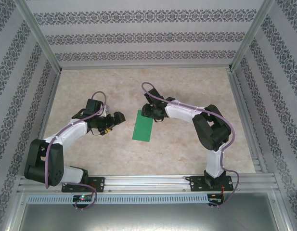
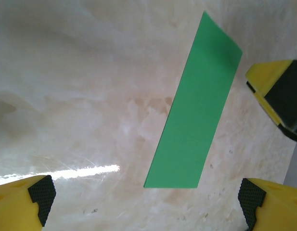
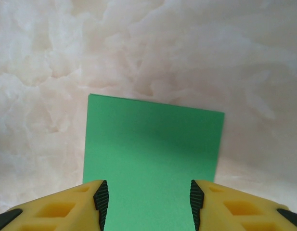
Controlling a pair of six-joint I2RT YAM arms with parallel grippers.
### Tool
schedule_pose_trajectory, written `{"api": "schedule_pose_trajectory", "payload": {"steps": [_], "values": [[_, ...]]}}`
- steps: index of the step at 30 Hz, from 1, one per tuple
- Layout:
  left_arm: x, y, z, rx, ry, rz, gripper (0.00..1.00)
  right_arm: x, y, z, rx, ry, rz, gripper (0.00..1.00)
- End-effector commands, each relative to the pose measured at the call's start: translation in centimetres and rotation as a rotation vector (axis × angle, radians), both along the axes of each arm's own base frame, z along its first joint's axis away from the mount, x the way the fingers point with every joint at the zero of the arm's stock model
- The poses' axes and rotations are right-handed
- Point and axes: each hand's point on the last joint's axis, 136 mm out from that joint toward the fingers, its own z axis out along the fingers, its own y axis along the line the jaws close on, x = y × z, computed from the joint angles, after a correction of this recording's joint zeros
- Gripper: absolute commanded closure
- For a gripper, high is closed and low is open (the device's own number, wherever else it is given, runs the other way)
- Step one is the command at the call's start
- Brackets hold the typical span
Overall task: Fold a paper plane with a square sheet of paper (pick it up from the middle)
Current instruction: Rotate the square sheet of paper at the center of the table, then fold the triangle a second time at the center of the table.
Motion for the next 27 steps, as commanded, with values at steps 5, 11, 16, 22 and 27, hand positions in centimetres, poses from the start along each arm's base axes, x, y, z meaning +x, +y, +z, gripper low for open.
{"api": "schedule_pose_trajectory", "payload": {"steps": [5,11,16,22,27], "values": [[-0.5,-3.6,0.0,-0.019,0.036,-0.108,0.0,0.3,0.6,-0.9,-0.027,0.033,0.053,0.5],[-0.8,-6.0,-0.7,-0.017,0.067,-0.156,0.0,1.6,0.4,-2.2,-0.023,0.049,0.065,0.52],[-1.2,-7.1,-1.4,-0.04,0.115,-0.156,0.04,1.8,-0.6,-4.0,-0.043,0.088,0.058,0.54],[-1.8,-7.6,-1.7,-0.058,0.156,-0.151,0.08,1.2,-1.4,-5.5,-0.027,0.141,0.043,0.54],[-2.2,-7.9,-2.3,-0.072,0.184,-0.156,0.15,1.0,-1.5,-6.4,-0.012,0.166,0.028,0.55]]}}
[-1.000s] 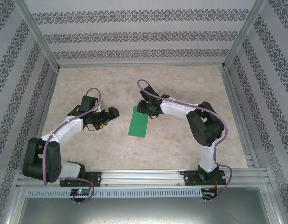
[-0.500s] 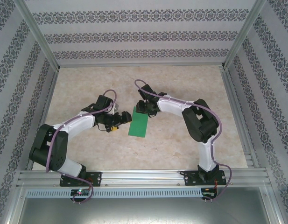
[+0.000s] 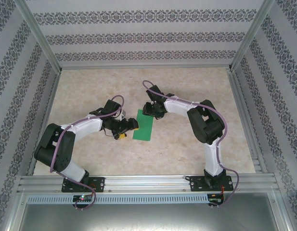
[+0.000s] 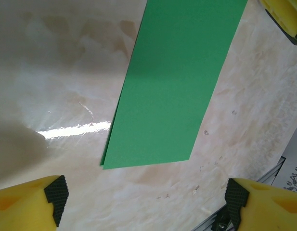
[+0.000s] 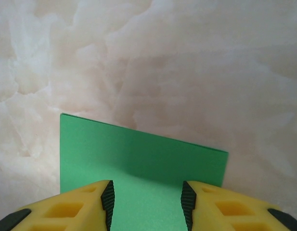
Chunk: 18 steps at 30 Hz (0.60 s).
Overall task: Fold a paper plane with a square sheet of paper (pick it up from the middle)
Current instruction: Fold the triangle a second time at the center of the table.
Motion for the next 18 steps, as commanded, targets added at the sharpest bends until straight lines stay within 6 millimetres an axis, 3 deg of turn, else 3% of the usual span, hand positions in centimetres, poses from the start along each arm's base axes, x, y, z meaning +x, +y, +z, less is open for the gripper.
{"api": "schedule_pose_trajectory", "payload": {"steps": [1,18], "values": [[-0.1,-1.1,-0.1,-0.033,0.022,-0.013,0.16,-1.2,-1.2,-3.7,-0.042,0.082,-0.009,0.55],[-0.2,-3.1,-1.4,-0.026,0.075,-0.073,0.37,-1.5,-1.0,-3.8,-0.015,0.104,-0.001,0.59]]}}
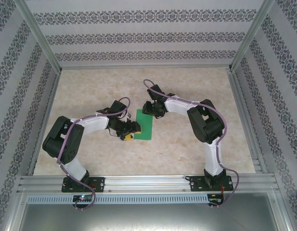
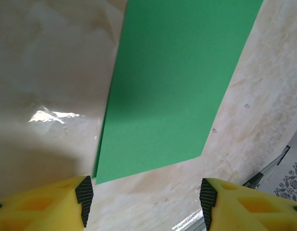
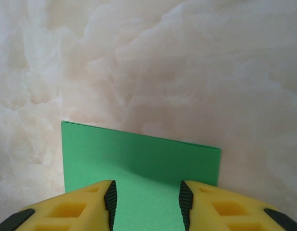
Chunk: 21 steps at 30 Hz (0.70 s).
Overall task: Fold a paper plane with a square sheet of paper (pick it up from the middle)
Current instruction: Fold the triangle a second time at the center of the table.
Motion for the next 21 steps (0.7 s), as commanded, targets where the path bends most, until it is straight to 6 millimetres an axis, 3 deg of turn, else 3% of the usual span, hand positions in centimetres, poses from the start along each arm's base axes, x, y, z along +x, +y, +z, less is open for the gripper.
{"api": "schedule_pose_trajectory", "payload": {"steps": [1,21], "values": [[0.4,-0.7,0.3,0.003,-0.01,-0.015,0.37,-2.0,-1.4,-3.8,-0.055,0.109,-0.002,0.59],[-0.1,-0.8,-0.9,0.074,0.016,-0.046,0.28,-2.4,-1.3,-4.1,-0.06,0.113,0.007,0.6]]}}
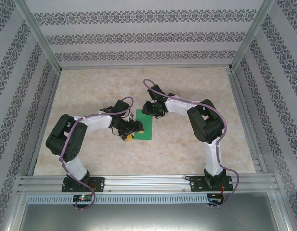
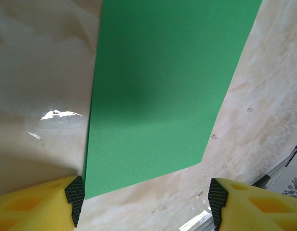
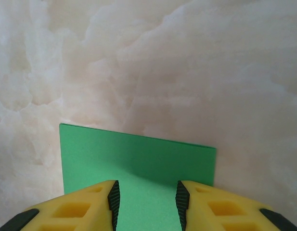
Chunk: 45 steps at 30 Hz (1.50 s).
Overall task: Fold a paper plane with a square sheet of paper (pick it up from the middle)
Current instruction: Fold the triangle a second time at the center of the table.
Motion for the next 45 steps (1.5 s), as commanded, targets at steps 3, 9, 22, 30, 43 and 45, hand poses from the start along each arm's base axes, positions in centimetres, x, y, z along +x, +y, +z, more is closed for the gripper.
{"api": "schedule_pose_trajectory", "payload": {"steps": [3,9,22,30,43,45], "values": [[-0.5,0.3,-0.7,0.074,0.012,-0.025,0.27,-2.5,-1.5,-4.2,-0.07,0.117,0.002,0.6],[-0.7,0.3,-0.7,0.087,0.009,-0.033,0.27,-2.6,-1.5,-4.2,-0.069,0.116,-0.001,0.6],[-0.2,-1.4,1.5,-0.025,-0.053,-0.048,0.31,-2.9,-1.6,-4.2,-0.071,0.12,-0.005,0.6],[0.5,-1.9,2.5,-0.084,-0.092,-0.04,0.37,-2.9,-1.6,-4.1,-0.069,0.118,-0.004,0.6],[0.9,-2.4,2.6,-0.111,-0.103,-0.047,0.46,-2.3,0.2,3.2,0.131,0.01,0.087,0.66],[0.7,-2.0,2.2,-0.09,-0.104,-0.049,0.48,-3.0,0.1,4.4,0.15,-0.013,0.102,0.66]]}}
